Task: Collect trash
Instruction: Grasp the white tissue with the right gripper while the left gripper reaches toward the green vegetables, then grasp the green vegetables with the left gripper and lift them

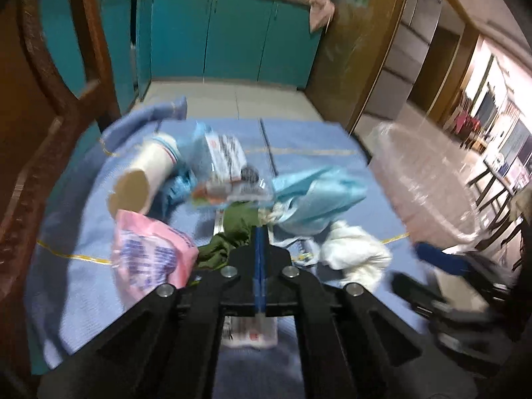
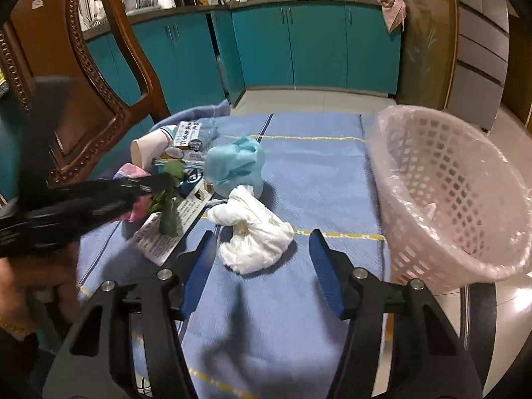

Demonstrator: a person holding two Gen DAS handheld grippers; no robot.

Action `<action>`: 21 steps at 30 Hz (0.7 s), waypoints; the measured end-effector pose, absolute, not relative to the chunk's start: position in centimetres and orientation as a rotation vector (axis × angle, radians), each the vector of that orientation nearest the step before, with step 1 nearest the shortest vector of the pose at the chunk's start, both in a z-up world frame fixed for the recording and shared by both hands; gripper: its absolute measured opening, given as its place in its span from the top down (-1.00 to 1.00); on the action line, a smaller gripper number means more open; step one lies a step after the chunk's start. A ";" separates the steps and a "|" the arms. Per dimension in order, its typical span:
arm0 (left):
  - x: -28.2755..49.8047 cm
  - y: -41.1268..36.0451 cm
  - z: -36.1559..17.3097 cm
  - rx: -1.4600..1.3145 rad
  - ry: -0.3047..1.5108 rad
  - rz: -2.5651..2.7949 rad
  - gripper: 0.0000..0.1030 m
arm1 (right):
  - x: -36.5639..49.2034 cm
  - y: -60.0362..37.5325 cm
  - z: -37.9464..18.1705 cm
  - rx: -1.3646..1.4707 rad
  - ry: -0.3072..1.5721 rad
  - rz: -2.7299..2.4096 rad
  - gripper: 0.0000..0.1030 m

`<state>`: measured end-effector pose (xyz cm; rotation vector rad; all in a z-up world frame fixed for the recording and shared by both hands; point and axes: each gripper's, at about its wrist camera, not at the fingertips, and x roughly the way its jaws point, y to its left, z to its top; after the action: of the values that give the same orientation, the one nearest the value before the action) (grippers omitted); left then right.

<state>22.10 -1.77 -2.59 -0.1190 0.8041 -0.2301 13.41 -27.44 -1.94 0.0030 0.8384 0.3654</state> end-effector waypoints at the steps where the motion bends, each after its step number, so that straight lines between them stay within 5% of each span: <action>1: 21.0 -1.3 -1.4 -0.137 0.771 -0.241 0.98 | 13.9 -27.1 -2.2 -0.001 0.843 0.370 -0.07; 6: 14.5 0.5 3.8 -0.149 0.559 -0.248 0.98 | 16.5 -25.5 -4.2 -0.041 0.905 0.365 0.12; 8: 11.3 1.5 4.7 -0.154 0.480 -0.238 0.98 | 16.9 -25.4 -4.4 -0.052 0.906 0.363 0.29; 10: 8.9 1.9 4.5 -0.133 0.440 -0.214 0.98 | 16.5 -25.7 -3.7 -0.029 0.907 0.381 0.69; 16: 8.5 1.6 0.8 -0.080 0.617 -0.188 0.98 | 12.4 -27.8 -0.3 0.048 0.865 0.409 0.71; 17: 9.3 1.2 0.5 -0.062 0.644 -0.195 0.87 | 11.4 -28.2 0.3 0.061 0.844 0.404 0.71; 20: 12.0 0.4 -0.1 -0.032 0.669 -0.205 0.00 | 9.0 -29.2 1.8 0.083 0.780 0.381 0.71; 21: 12.7 0.2 0.0 -0.024 0.670 -0.205 -0.11 | 8.7 -29.4 2.0 0.094 0.773 0.379 0.71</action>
<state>12.74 0.17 -0.03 -0.0237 0.6699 -0.2053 8.68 -29.43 1.97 0.0938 0.7731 0.3786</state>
